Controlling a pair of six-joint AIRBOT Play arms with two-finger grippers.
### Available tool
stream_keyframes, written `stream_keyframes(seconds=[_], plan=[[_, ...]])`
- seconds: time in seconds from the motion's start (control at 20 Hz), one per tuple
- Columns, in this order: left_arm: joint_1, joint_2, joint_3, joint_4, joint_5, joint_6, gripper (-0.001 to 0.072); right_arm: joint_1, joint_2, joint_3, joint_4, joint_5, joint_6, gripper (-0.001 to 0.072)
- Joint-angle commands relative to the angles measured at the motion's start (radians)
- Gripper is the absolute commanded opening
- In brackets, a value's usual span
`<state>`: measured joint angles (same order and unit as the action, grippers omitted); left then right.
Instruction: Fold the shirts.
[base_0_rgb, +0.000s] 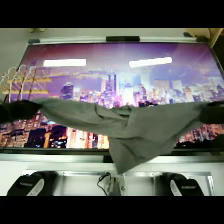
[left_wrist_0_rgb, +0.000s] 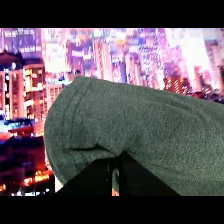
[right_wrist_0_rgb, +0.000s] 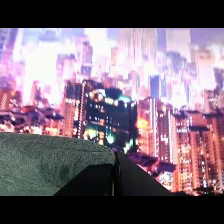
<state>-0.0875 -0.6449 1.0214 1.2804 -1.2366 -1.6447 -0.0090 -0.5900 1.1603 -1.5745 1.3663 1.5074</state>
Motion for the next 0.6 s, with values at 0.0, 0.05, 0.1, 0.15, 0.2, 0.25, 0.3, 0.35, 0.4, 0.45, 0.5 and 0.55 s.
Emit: stream_keyframes(seconds=[0.0, 0.05, 0.1, 0.15, 0.2, 0.25, 0.3, 0.35, 0.4, 0.45, 0.5, 0.55], plan=[[-0.023, 0.012, -0.388, -0.155, 0.318, -0.003, 0.0038, 0.0, -0.053, -0.363, 0.042, -0.408, 0.042, 0.0063], [-0.037, -0.008, -0.447, -0.206, 0.422, -0.003, 0.0038, 0.0, -0.099, -0.43, 0.067, -0.578, 0.098, 0.0063], [-0.051, -0.032, -0.488, -0.246, 0.521, -0.003, 0.0038, 0.0, -0.158, -0.469, 0.092, -0.736, 0.178, 0.0063], [-0.066, -0.064, -0.508, -0.265, 0.612, -0.003, 0.0039, 0.0, -0.235, -0.479, 0.118, -0.877, 0.277, 0.0063], [-0.072, -0.101, -0.508, -0.267, 0.685, -0.003, 0.0039, 0.0, -0.306, -0.477, 0.154, -0.996, 0.364, 0.0063], [-0.073, -0.134, -0.504, -0.275, 0.752, -0.003, 0.0039, 0.001, -0.379, -0.475, 0.21, -1.109, 0.433, 0.0063], [-0.073, -0.166, -0.503, -0.286, 0.817, -0.003, 0.0039, 0.001, -0.438, -0.474, 0.293, -1.176, 0.465, 0.0063], [-0.073, -0.2, -0.503, -0.302, 0.868, -0.004, 0.0039, 0.001, -0.49, -0.474, 0.396, -1.196, 0.469, 0.0067], [-0.073, -0.228, -0.503, -0.322, 0.892, -0.003, 0.0039, 0.001, -0.525, -0.474, 0.448, -1.183, 0.469, 0.0135], [-0.073, -0.249, -0.503, -0.337, 0.896, -0.003, 0.0039, 0.0, -0.539, -0.474, 0.463, -1.146, 0.463, 0.038], [-0.073, -0.257, -0.503, -0.335, 0.895, -0.001, 0.004, -0.006, -0.524, -0.47, 0.452, -1.085, 0.409, 0.0524], [-0.072, -0.254, -0.502, -0.335, 0.895, 0.016, 0.004, -0.022, -0.491, -0.458, 0.422, -0.982, 0.313, 0.0524]])
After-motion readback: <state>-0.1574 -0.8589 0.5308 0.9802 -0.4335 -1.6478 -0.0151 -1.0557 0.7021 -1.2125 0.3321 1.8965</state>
